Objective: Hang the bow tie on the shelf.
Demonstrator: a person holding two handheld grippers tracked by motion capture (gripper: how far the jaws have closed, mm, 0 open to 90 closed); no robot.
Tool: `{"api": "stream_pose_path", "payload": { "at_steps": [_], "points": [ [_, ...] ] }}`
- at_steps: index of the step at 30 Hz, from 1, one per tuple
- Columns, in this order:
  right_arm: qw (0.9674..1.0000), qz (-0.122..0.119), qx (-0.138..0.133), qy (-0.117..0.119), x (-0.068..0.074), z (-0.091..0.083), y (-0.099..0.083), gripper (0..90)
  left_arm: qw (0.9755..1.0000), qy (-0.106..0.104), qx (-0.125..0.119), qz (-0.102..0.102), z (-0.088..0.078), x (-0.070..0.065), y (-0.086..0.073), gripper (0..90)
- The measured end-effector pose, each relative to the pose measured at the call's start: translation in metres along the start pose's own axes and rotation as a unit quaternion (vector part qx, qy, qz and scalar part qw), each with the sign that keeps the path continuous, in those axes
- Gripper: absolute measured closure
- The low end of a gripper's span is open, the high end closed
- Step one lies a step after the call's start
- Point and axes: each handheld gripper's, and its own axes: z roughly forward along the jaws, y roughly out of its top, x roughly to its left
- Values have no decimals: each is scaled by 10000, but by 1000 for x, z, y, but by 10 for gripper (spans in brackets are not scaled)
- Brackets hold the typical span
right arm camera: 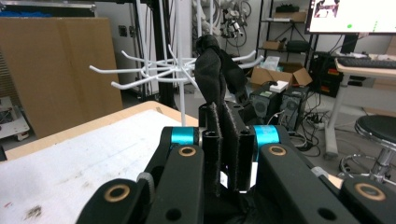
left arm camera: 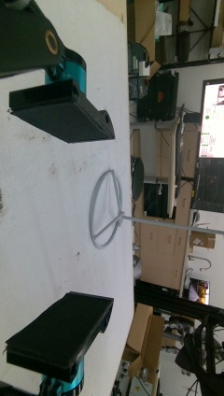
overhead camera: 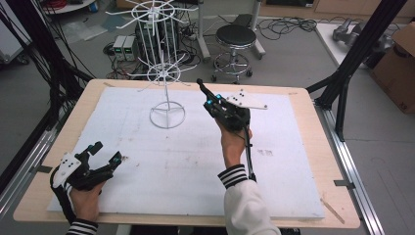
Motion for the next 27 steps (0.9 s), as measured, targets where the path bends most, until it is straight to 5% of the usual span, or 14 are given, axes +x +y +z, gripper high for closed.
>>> {"api": "stream_pose_path", "payload": {
  "at_steps": [27],
  "points": [
    [10000,-12,43,-29,18,46,1,858,10000,-15,-26,-86,0,1,0,168]
  ]
}}
